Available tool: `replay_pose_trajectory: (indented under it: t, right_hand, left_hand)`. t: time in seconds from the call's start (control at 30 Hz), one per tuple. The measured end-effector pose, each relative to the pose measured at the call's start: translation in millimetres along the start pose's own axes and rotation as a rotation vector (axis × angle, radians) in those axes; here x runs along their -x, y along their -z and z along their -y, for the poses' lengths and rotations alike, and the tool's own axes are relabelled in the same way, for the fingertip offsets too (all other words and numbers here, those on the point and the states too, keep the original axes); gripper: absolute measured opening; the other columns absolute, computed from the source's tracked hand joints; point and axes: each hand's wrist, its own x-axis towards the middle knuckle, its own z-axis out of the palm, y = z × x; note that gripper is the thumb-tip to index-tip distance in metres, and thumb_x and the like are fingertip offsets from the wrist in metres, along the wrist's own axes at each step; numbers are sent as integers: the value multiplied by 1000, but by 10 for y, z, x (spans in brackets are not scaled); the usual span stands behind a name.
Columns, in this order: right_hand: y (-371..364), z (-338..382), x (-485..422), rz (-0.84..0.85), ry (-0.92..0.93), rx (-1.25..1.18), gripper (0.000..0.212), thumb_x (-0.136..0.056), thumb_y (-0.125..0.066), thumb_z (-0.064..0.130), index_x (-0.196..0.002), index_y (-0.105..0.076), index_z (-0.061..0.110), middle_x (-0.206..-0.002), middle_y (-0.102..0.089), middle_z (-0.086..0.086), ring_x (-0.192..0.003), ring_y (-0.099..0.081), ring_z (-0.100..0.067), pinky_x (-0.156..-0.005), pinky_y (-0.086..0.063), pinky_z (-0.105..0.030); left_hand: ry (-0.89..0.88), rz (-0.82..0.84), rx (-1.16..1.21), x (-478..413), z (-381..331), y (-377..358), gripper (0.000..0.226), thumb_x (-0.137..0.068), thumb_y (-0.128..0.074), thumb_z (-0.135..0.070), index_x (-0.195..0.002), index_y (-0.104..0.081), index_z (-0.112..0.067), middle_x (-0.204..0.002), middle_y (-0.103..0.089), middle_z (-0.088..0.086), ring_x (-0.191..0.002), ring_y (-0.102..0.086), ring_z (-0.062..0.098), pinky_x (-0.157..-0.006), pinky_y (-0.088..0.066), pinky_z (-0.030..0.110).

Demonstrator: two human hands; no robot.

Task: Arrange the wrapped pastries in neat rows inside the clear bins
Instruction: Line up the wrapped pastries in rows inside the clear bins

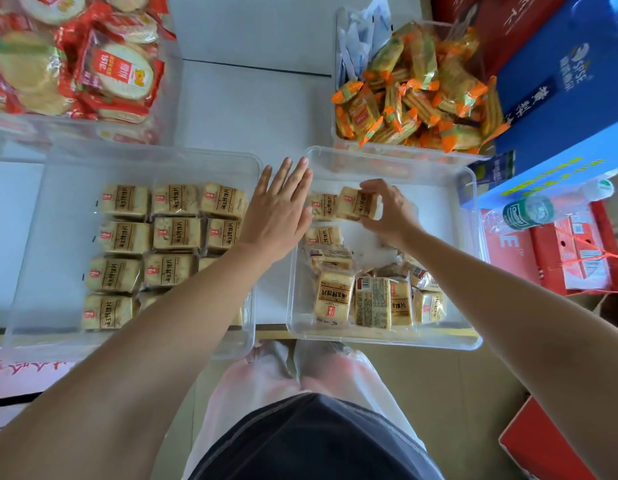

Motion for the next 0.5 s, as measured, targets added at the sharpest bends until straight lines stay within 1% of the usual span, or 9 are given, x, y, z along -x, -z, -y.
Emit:
replay_pose_trajectory:
  t: [0.1, 0.17, 0.23, 0.3, 0.4, 0.5]
  right_hand:
    - [-237, 86, -83, 18, 24, -29, 60, -73, -77, 14, -126, -48, 14, -123, -56, -3, -114, -47, -19, -99, -40, -37]
    - [-329, 102, -96, 12, -1, -26, 62, -72, -78, 17, -126, -48, 13, -124, -54, -6, -115, -47, -21, -101, -40, -38]
    - [-372, 97, -104, -6, -10, -9, 59, -74, -77, 18, -125, -49, 13, -127, -51, -7, -118, -45, -22, -102, -38, -37]
    - [-393, 82, -106, -2, -25, -1, 58, -75, -76, 20, -126, -48, 15, -128, -49, -8, -118, -44, -23, -100, -38, -36]
    - [-413, 76, -129, 36, -90, -51, 63, -75, -77, 19, -128, -45, 16, -127, -45, -9, -110, -50, -21, -93, -47, -36]
    - [-400, 96, -151, 15, -101, -101, 60, -76, -76, 15, -128, -46, 14, -125, -45, -9, -106, -53, -17, -90, -51, -30]
  left_hand:
    - [-7, 3, 14, 4, 40, -9, 63, -98, -9, -37, -154, -13, -11, -163, -6, 5, -150, -8, 25, -121, -10, 47]
    - [-14, -2, 19, 10, 31, -6, 64, -97, -7, -37, -154, -15, -10, -163, -8, 5, -150, -11, 25, -121, -11, 47]
    - [-17, -5, 26, 6, 34, -6, 64, -97, -7, -38, -154, -16, -10, -163, -9, 5, -149, -13, 25, -121, -11, 46]
    - [-18, -9, 32, 9, 40, -8, 63, -97, -9, -37, -154, -17, -10, -163, -9, 5, -149, -14, 25, -121, -11, 46]
    - [-16, -12, 31, 15, 51, -22, 63, -98, -8, -37, -154, -15, -10, -163, -7, 5, -149, -12, 24, -121, -10, 45]
    - [-18, -18, 32, 11, 50, -34, 62, -98, -8, -38, -154, -13, -11, -163, -6, 4, -150, -11, 23, -122, -9, 45]
